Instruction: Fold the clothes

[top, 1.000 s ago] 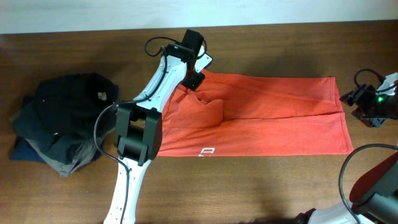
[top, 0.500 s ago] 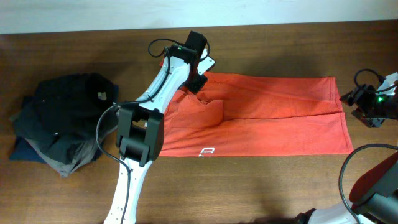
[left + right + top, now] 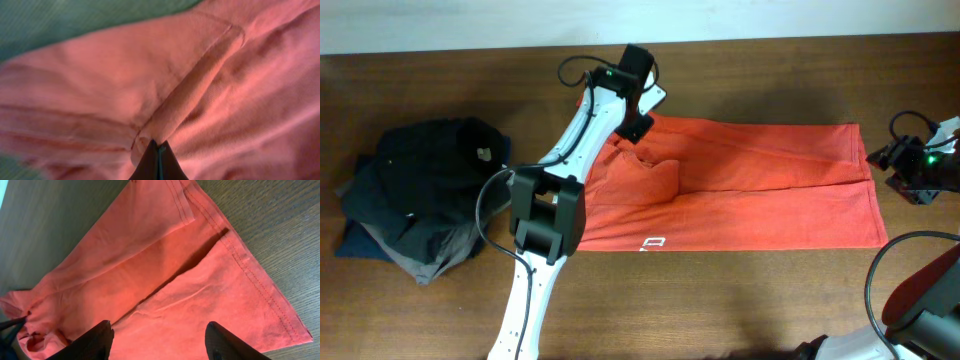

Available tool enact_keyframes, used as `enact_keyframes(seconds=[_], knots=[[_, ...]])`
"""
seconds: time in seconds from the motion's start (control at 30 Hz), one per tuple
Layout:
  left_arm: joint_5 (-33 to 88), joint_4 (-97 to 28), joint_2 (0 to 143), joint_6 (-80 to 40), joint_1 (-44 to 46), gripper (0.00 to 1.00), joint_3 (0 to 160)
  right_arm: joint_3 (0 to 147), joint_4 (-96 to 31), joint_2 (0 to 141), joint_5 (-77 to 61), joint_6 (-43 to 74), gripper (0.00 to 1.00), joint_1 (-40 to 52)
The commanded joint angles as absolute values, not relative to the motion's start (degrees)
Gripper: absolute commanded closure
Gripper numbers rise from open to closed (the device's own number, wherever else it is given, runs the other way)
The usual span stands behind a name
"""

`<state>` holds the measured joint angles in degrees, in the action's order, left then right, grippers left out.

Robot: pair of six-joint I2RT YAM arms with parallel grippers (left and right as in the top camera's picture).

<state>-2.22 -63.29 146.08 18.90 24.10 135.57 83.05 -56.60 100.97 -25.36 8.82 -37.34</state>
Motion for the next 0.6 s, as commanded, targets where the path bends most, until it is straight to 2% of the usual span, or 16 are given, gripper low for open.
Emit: enact_keyframes(seconds=[0.0,0.3,0.37,0.57], knots=[[-3.0,-65.9,146.8,18.7,24.2,0.99,142.8,83.8,-56.6,100.1,-24.8,8.4,0.36,-37.1],[-2.8,-74.7,146.7,18.7,24.3,0.99,153.1,83.8,-53.1,100.1,-25.0,8.4,0.36,-37.0],[-2.8,-76.1,146.6,18.7,24.3,1.00,153.1,83.8,-50.8,100.6,-25.0,8.4,0.47,-37.0],[-2.6,-79.5,146.5,18.7,25.1,1.00,153.1,83.8,-45.3,103.3,-25.1,8.4,0.47,-36.7]])
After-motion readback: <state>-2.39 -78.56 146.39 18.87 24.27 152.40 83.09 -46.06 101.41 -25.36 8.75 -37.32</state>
